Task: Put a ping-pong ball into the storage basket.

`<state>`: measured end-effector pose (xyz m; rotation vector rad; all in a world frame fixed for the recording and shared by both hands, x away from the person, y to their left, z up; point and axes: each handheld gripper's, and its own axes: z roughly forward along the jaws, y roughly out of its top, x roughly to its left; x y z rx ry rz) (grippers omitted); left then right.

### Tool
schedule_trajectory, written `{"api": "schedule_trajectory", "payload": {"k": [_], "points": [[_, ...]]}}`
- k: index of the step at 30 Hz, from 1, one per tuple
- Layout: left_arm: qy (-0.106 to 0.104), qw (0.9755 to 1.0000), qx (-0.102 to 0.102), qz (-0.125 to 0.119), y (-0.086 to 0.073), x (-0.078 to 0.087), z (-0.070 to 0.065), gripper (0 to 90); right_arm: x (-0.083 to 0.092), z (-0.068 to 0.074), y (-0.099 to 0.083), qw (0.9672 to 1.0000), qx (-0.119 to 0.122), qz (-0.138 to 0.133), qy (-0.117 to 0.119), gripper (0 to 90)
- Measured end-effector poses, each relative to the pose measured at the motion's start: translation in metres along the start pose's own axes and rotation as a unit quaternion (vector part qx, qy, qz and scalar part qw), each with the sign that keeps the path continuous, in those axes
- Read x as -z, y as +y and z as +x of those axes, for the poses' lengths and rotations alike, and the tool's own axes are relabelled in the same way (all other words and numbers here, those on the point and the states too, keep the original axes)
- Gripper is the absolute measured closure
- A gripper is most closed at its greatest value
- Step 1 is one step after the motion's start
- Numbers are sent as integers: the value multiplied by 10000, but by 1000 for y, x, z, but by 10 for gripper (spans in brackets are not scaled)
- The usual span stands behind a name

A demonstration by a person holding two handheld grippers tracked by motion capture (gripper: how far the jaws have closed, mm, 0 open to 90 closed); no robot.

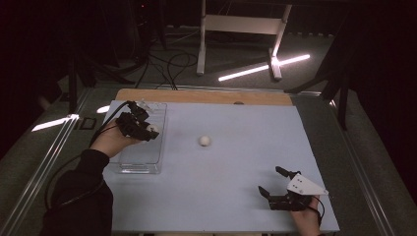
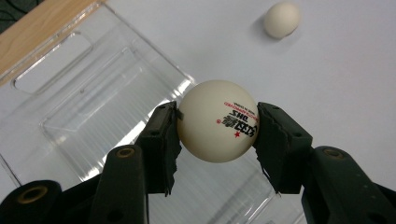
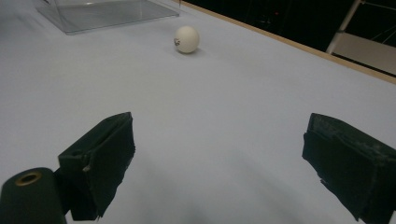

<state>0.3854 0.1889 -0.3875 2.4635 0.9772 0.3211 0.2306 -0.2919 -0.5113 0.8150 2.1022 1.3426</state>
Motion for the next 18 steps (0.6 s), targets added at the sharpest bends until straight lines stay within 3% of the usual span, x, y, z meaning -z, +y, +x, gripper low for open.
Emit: {"api": "schedule_trajectory", "payload": {"k": [18], "points": [[-130, 9996, 129, 195, -11, -24, 3, 520, -1, 0, -1, 10000, -17, 22, -4, 93]]}}
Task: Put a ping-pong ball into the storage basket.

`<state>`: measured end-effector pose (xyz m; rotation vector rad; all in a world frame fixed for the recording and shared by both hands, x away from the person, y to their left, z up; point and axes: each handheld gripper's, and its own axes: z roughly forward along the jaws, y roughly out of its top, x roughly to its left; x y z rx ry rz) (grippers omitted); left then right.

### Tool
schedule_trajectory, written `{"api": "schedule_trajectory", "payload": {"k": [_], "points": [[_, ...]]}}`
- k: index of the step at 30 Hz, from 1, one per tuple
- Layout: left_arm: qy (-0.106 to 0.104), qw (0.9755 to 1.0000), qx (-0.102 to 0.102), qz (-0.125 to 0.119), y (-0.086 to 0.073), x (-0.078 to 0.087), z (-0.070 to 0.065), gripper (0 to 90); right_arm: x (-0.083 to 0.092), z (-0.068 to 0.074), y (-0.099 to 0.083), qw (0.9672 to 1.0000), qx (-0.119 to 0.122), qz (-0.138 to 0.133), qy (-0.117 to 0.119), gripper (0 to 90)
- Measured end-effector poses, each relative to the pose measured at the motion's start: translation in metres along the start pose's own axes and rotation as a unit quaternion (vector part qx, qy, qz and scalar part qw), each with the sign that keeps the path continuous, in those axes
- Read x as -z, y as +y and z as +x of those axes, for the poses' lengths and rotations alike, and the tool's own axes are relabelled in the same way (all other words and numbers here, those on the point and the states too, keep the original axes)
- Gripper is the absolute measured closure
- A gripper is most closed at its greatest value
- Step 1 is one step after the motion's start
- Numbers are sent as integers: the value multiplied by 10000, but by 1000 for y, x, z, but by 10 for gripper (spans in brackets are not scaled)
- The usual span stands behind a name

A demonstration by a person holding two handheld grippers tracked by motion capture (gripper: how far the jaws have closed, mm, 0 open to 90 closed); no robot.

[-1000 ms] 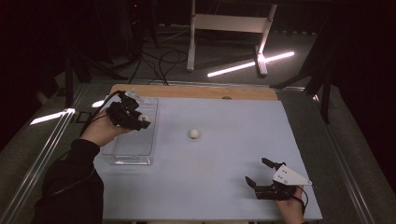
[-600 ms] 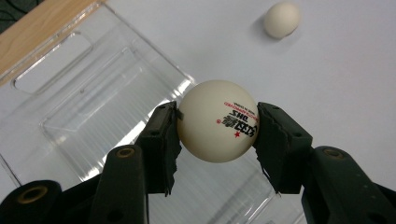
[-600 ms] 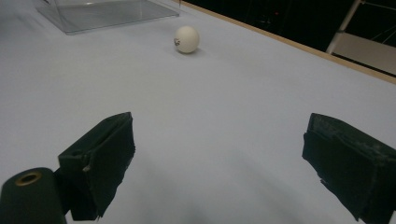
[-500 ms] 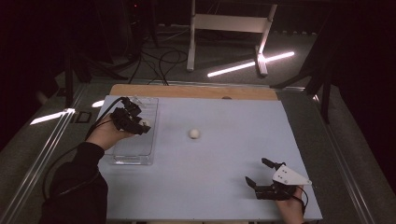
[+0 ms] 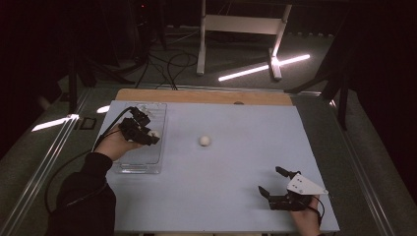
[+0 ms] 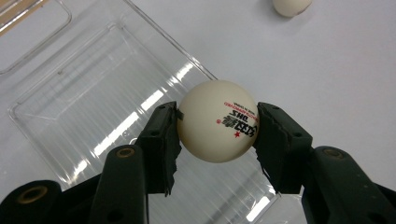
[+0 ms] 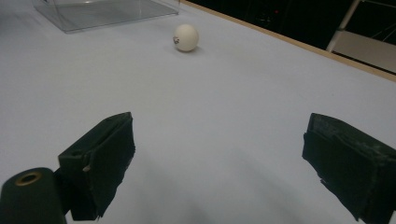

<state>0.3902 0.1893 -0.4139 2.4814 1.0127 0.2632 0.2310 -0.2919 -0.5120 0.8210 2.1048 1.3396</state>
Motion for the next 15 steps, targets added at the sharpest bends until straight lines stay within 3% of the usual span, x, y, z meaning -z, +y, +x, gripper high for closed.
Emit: {"api": "schedule_trajectory", "payload": {"k": [15], "points": [[-148, 9997, 68, 176, -6, -14, 1, 519, 0, 0, 0, 10000, -1, 27, 0, 93]]}}
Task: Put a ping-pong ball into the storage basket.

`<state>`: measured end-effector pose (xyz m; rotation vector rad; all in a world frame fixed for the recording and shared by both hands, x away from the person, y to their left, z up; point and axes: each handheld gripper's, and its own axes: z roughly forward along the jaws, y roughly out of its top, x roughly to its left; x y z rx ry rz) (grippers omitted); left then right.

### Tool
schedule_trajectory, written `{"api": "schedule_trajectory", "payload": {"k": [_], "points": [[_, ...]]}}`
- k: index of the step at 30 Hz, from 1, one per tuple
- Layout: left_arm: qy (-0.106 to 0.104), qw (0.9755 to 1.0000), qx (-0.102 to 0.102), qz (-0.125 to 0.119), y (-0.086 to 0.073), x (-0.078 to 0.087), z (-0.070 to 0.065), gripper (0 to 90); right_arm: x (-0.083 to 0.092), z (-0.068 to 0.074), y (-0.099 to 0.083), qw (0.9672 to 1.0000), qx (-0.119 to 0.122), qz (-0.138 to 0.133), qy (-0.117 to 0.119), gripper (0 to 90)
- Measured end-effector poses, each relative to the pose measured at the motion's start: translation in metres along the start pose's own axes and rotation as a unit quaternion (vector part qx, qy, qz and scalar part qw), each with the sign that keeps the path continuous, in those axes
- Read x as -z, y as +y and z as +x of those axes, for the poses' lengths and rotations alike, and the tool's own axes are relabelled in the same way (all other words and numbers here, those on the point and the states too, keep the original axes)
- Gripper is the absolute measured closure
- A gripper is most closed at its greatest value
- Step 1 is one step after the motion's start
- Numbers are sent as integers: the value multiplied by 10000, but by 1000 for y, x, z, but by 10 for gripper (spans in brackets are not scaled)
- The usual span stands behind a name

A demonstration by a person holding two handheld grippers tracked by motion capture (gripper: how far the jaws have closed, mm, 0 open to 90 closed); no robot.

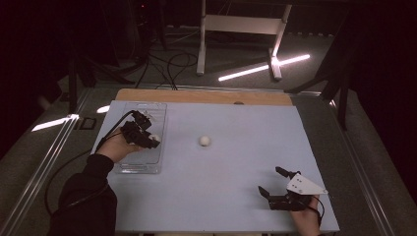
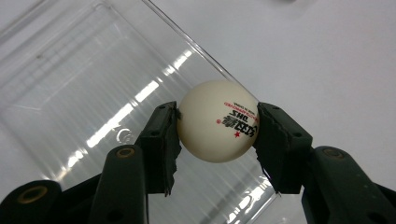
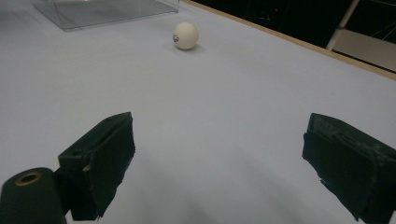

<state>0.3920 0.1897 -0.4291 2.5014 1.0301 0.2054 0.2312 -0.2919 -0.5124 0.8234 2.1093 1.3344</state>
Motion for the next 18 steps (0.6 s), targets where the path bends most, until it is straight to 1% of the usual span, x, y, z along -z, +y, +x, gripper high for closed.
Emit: {"api": "schedule_trajectory", "payload": {"k": [1, 3, 4, 5, 6, 10, 13, 16, 18], "points": [[50, 10000, -15, 42, 0, -1, 0, 519, 0, 0, 0, 10000, 13, 12, -11, 93], [29, 10000, 21, 44, -1, -3, 1, 519, 0, 0, 0, 10000, -4, 24, -5, 93], [78, 9999, 48, 76, -2, -5, 2, 519, 0, 0, 0, 10000, 7, 23, -11, 93], [81, 9999, 67, 105, -2, -6, 3, 519, 0, 0, 0, 10000, -3, 27, -12, 94], [81, 9999, 67, 105, -2, -6, 3, 519, 0, 0, 0, 10000, 4, 18, -11, 93], [32, 9996, 84, 251, -5, -14, 5, 519, 0, 0, 0, 10000, -1, 25, -15, 93], [-22, 9995, 104, 282, -6, -17, 5, 519, 0, 0, 0, 10000, -2, 30, -16, 93], [-1, 9993, 149, 354, -6, -21, 4, 519, 0, 0, 0, 10000, 6, 11, -17, 94], [3, 9992, 189, 354, -6, -22, 5, 518, 0, 0, 0, 10000, 8, 27, -23, 93]]}}
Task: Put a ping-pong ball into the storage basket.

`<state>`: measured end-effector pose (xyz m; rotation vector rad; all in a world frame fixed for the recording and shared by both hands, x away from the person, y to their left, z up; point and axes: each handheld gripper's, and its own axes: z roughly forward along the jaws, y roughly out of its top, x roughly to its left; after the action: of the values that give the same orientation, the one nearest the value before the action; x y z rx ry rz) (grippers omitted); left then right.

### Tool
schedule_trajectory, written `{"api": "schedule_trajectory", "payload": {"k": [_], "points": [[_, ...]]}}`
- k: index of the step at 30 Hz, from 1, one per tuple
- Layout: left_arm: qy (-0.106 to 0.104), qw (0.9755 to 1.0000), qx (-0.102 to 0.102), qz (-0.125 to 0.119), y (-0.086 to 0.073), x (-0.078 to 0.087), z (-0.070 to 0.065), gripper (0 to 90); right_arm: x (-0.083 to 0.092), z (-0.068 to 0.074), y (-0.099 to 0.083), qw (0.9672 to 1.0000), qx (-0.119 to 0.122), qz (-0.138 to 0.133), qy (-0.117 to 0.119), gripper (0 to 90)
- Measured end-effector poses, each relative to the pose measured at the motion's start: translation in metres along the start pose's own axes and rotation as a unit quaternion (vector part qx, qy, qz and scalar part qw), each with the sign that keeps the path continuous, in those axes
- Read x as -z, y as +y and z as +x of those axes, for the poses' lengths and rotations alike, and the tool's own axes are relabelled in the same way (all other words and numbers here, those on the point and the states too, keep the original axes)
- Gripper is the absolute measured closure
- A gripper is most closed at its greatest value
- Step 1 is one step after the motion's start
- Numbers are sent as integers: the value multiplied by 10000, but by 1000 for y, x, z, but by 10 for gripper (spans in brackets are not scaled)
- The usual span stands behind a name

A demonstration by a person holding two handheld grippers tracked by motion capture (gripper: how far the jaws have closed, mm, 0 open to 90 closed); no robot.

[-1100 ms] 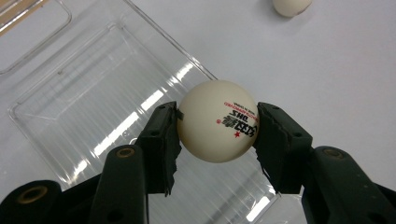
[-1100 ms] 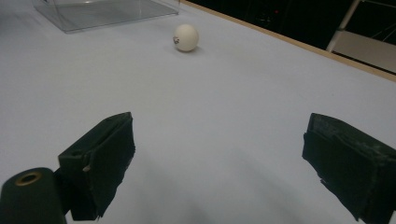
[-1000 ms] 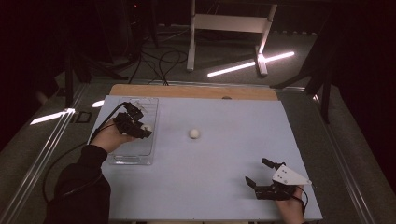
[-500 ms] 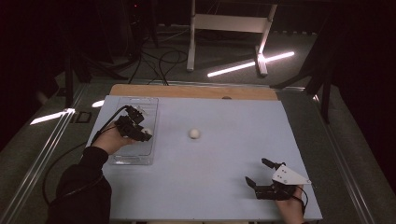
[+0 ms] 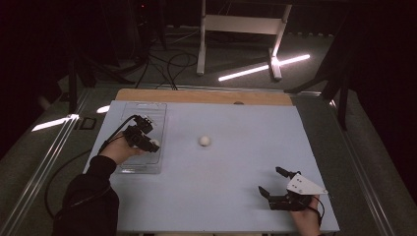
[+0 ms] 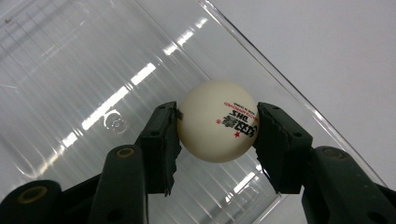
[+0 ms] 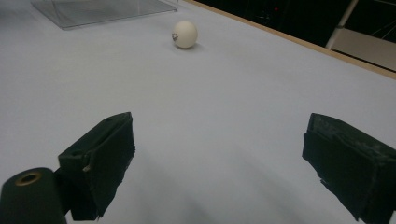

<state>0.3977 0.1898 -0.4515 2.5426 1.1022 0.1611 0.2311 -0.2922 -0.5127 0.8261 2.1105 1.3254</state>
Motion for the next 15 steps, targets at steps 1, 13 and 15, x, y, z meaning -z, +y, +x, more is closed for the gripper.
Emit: {"api": "schedule_trajectory", "payload": {"k": [1, 13, 15], "points": [[-4, 10000, 20, -6, 0, 0, 1, 518, 0, 0, 0, 10000, -4, 1, 2, 93], [140, 9993, 308, -170, 1, 12, 5, 292, 0, 0, 0, 10000, -4, -2, -20, 93], [136, 9991, 344, -209, 1, 15, 6, 220, 0, -1, 0, 10000, 1, 7, -16, 94]]}}
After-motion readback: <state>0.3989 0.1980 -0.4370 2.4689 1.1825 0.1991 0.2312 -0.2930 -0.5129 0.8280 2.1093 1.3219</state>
